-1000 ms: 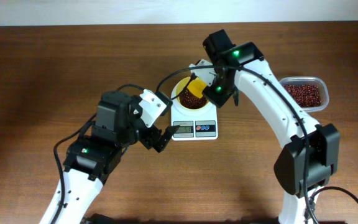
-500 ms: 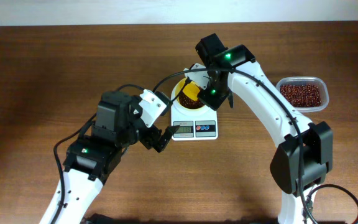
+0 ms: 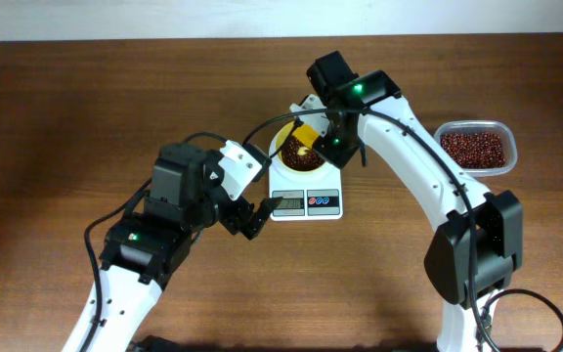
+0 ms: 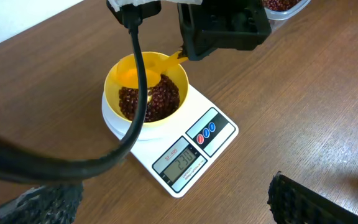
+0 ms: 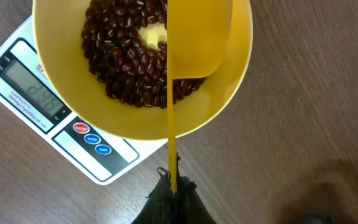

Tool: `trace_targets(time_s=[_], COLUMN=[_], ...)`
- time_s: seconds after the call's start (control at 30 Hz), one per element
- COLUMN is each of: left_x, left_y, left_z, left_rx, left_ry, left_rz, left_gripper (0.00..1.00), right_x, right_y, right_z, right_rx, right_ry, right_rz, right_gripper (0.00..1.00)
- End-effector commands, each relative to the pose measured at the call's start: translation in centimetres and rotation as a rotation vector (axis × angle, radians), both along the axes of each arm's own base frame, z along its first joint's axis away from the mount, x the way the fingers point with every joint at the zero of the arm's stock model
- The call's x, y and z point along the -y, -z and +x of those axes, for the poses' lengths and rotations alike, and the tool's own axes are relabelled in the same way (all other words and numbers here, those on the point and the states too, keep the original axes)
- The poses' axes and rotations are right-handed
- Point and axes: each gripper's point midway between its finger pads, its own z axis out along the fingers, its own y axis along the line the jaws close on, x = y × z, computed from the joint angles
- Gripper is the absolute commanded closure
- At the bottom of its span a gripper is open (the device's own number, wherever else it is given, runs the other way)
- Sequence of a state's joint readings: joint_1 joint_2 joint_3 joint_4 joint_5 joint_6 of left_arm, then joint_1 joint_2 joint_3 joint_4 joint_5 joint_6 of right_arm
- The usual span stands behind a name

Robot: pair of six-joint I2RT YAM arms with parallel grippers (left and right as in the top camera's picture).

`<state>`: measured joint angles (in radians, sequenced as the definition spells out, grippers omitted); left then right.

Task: Scoop item into bowl and weigh 50g on scale
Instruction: 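Hold the scoop over the bowl and tip beans in with the right gripper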

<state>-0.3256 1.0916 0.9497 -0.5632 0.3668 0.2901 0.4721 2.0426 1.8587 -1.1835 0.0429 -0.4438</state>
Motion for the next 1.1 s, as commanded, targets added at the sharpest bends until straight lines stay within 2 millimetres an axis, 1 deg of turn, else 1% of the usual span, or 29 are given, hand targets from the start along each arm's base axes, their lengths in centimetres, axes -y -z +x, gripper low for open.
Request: trace_targets(time_s=[0.0,0.07,0.13,0.3,0.4,0.53,0.7,0.8,0.97,1.07], left_x=[-0.1,-0.1,-0.1,-0.1,-0.1,-0.1,-0.1,-0.1,-0.1,-0.1], left_y=[0.2,0.2,0.2,0.2,0.2,0.2,0.2,0.2,0.2,0.2], left_z=[0.0,0.0,0.0,0.0,0.0,0.0,0.0,0.0,0.0,0.0], left_rx=[-0.013,-0.013,-0.013,-0.013,-0.013,-0.013,-0.013,-0.013,-0.013,-0.013], left_ry=[-0.010,-0.010,-0.010,-0.010,-0.010,-0.010,-0.010,-0.010,-0.010,-0.010], left_rz=[-0.008,-0.008,-0.008,-0.008,-0.008,-0.008,-0.008,-0.008,-0.008,-0.008], left_gripper=[0.01,0.01,0.01,0.01,0.01,0.01,0.01,0.01,0.01,0.01], right_x=[0.2,0.3,-0.4,-1.7,-1.7,-1.5,0.1,1.5,1.4,1.3], right_y=[1.1,1.2,1.2,1.2,1.2,1.2,1.0,0.9,0.0,0.0], right_z=[-0.5,-0.9,-1.8,-3.0,-3.4,-3.3,-2.4,-1.8,-1.3,-1.4], right_rx=[-0.030,-0.052,-0.093,-0.158,-0.176,-0.176,-0.199,-0.212,-0.196,-0.201], right_ry=[0.003,0.001,-0.008,-0.023,-0.023,-0.015,0.068,0.114,0.115,0.115], right_rz=[-0.029,-0.030,0.012,0.094,0.097,0.099,0.156,0.184,0.202,0.209], right_gripper=[0.96,0.96,0.96,0.96,0.96,0.96,0.96,0.96,0.96,0.96])
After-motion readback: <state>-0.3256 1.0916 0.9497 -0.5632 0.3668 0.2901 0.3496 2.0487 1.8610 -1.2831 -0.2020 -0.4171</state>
